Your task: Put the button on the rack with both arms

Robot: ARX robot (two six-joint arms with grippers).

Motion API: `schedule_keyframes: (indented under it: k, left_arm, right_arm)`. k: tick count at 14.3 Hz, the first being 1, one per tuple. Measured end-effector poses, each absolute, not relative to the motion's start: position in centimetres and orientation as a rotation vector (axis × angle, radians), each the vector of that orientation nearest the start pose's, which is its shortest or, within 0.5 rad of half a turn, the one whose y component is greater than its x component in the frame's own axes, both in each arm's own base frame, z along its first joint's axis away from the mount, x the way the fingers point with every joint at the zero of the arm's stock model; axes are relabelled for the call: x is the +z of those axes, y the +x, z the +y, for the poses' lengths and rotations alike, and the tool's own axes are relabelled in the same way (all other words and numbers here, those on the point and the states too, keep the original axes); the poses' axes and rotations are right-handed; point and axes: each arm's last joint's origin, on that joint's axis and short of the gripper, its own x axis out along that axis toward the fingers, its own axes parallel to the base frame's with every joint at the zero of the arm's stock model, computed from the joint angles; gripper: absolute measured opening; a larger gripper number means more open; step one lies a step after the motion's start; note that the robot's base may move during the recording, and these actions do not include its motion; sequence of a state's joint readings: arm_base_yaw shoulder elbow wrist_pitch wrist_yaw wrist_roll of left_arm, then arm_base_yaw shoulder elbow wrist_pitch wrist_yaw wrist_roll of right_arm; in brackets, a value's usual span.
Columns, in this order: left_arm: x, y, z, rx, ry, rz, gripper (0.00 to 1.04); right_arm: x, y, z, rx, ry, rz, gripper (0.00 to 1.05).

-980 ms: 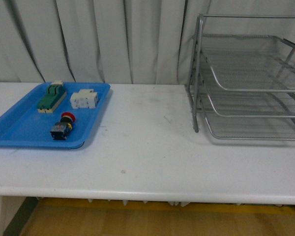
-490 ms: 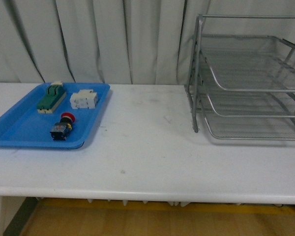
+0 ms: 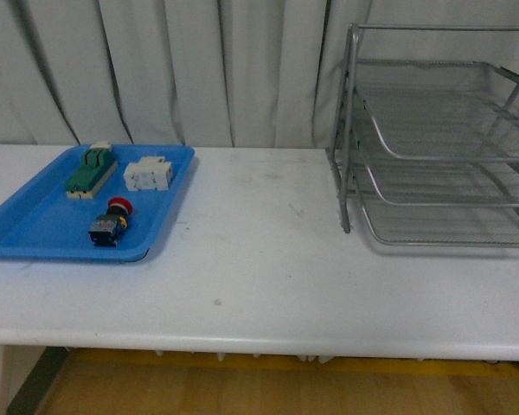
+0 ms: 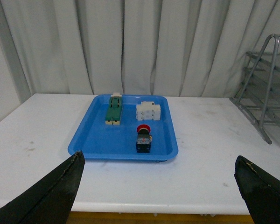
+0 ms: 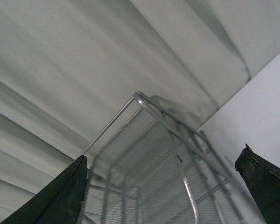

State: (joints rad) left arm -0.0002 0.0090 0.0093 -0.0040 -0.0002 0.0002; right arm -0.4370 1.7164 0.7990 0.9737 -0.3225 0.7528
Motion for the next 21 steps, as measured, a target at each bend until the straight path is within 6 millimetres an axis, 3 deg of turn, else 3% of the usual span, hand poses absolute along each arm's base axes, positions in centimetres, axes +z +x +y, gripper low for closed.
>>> schedule_keyframes:
  k: [2, 5, 9, 16, 21]
  left_arm:
    - [16.6, 9.8, 0.0, 0.0, 0.0, 0.004, 0.98]
    - [16.6, 9.8, 0.0, 0.0, 0.0, 0.004, 0.98]
    - [16.6, 9.8, 0.0, 0.0, 0.0, 0.003, 0.98]
    - [16.6, 9.8, 0.0, 0.0, 0.0, 0.003, 0.98]
    - [16.6, 9.8, 0.0, 0.0, 0.0, 0.003, 0.98]
  right_arm:
    - [17.9, 34.0, -13.4, -0.027, 1.049, -0.062, 0.98]
    - [14.1, 34.7, -9.3, 0.129, 1.377, 0.027, 0.98]
    - [7.0, 34.8, -5.7, 0.039, 1.634, 0.295, 0.98]
    - [5.4, 38.1, -4.5, 0.121, 1.529, 0.321, 0.98]
    - [4.7, 38.8, -3.9, 0.123, 1.523, 0.323, 0.98]
